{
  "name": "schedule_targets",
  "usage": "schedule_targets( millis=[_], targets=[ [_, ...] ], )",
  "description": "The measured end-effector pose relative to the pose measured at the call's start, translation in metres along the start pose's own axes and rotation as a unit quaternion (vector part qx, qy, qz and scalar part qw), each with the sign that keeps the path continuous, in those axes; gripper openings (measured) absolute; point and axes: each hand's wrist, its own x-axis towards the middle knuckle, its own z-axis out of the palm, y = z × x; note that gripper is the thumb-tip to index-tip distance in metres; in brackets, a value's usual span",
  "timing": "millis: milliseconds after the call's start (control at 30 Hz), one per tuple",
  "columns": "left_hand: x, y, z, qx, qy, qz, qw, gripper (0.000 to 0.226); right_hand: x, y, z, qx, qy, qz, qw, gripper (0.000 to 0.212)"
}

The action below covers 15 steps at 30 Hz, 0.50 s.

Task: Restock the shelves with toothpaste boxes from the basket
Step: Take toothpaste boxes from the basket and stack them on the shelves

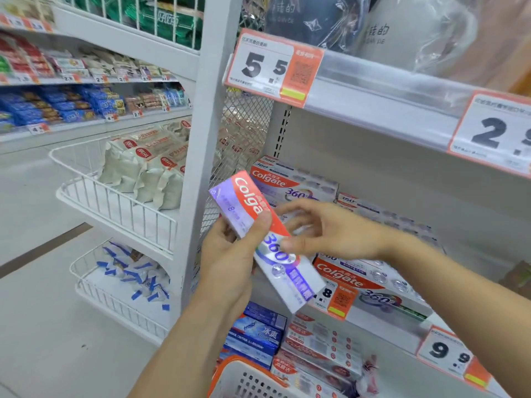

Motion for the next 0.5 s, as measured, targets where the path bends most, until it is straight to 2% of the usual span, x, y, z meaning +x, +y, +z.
schedule_targets(
  millis=[100, 167, 233, 267, 333, 400, 433, 500],
  targets=[
    [0.001, -0.001, 0.008, -0.003, 0.001, 0.036, 0.999, 0.057, -0.008, -0.002, 0.005, 0.049, 0.026, -0.023, 0.998, 0.056],
    [0.005, -0.007, 0.009, 0.086, -0.004, 0.060, 0.994, 0.053, -0.010, -0.009, -0.003, 0.030, 0.048, -0.041, 0.998, 0.051],
    [0.009, -0.015, 0.006, 0.232, 0.006, 0.109, 0.967, 0.042, -0.009, -0.013, -0.014, -0.030, 0.098, -0.066, 0.993, 0.043],
    [0.013, -0.020, 0.001, 0.315, 0.024, 0.144, 0.938, 0.048, -0.007, -0.014, -0.019, -0.082, 0.138, -0.074, 0.984, 0.041],
    [0.020, -0.032, -0.009, 0.461, 0.037, 0.224, 0.858, 0.070, 0.004, -0.011, -0.027, -0.165, 0.217, -0.086, 0.958, 0.037],
    [0.028, -0.044, -0.014, 0.572, 0.012, 0.271, 0.774, 0.073, 0.020, -0.006, -0.032, -0.196, 0.268, -0.101, 0.938, 0.036],
    [0.032, -0.049, -0.015, 0.605, -0.014, 0.269, 0.749, 0.071, 0.028, -0.002, -0.034, -0.211, 0.283, -0.099, 0.930, 0.037],
    [0.035, -0.058, -0.014, 0.644, -0.059, 0.247, 0.722, 0.066, 0.045, 0.007, -0.036, -0.226, 0.294, -0.079, 0.925, 0.039]
  ],
)
